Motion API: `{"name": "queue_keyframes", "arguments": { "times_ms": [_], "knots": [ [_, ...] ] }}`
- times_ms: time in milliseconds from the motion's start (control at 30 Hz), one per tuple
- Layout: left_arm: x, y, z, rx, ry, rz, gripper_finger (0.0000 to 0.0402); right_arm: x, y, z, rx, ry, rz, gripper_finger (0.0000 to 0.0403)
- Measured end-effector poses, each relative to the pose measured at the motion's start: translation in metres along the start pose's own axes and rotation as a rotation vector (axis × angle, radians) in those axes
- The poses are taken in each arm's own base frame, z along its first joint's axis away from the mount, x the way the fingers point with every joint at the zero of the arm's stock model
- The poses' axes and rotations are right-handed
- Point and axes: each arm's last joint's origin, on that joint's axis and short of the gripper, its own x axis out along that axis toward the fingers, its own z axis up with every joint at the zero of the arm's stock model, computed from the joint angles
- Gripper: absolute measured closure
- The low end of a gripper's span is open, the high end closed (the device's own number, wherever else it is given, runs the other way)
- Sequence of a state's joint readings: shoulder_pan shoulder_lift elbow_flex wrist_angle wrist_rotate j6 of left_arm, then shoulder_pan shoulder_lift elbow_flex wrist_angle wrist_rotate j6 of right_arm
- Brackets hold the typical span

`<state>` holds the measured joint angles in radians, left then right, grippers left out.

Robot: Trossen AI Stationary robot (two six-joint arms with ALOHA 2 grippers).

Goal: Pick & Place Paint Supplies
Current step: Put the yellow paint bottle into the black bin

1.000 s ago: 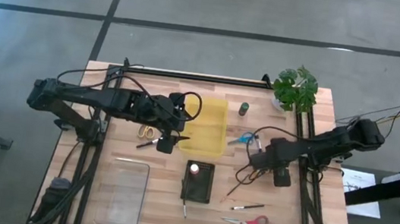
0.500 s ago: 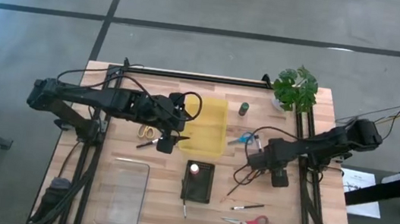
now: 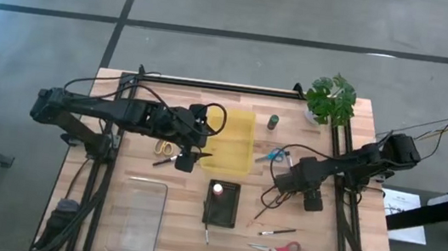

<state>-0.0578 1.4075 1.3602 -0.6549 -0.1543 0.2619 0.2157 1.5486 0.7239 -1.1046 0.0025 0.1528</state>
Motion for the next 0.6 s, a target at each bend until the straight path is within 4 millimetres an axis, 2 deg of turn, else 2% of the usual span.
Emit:
{"name": "queue_keyframes", "arguments": {
  "times_ms": [100, 367, 467, 600],
  "knots": [
    [0.000, 0.000, 0.000, 0.000, 0.000, 0.000, 0.0091, -0.002, 0.000, 0.001, 0.000, -0.014, 0.005, 0.0295],
    [0.002, -0.001, -0.003, -0.005, 0.015, -0.004, 0.0091, -0.012, 0.000, -0.002, 0.018, -0.055, 0.012, 0.0298],
    [0.002, -0.001, -0.003, -0.006, 0.017, -0.005, 0.0091, -0.024, -0.001, -0.006, 0.042, -0.071, 0.016, 0.0298],
    [0.002, -0.001, -0.003, -0.032, 0.020, -0.004, 0.0091, -0.050, 0.000, -0.014, 0.074, -0.185, 0.038, 0.0298]
  ]
}}
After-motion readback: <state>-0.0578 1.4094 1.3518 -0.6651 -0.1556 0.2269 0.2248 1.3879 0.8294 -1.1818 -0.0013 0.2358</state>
